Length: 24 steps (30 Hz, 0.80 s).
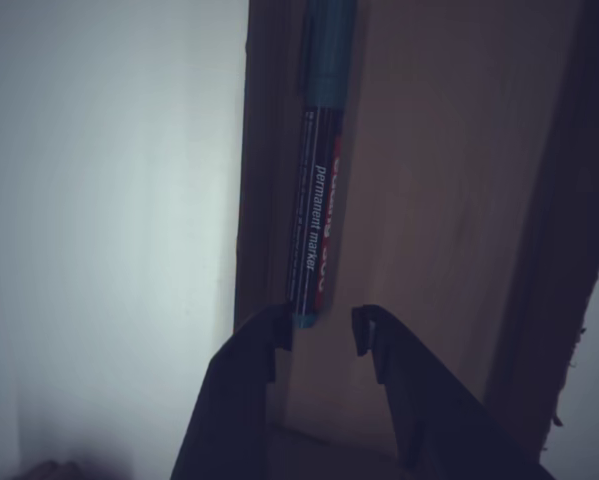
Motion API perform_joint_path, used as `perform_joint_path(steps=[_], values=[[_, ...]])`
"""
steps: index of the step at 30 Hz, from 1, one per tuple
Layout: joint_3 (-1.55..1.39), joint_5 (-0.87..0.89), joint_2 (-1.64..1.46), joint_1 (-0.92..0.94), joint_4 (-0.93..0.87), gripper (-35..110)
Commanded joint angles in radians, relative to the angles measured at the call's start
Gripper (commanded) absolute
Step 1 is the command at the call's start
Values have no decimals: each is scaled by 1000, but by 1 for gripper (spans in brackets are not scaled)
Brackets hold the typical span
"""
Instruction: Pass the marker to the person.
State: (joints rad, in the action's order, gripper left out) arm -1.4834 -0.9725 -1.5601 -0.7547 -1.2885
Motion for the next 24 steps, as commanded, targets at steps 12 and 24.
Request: perform_joint_path(steps=[12, 24], values=[[-95, 9, -29, -60, 44, 14], [-146, -41, 34, 32, 173, 14]])
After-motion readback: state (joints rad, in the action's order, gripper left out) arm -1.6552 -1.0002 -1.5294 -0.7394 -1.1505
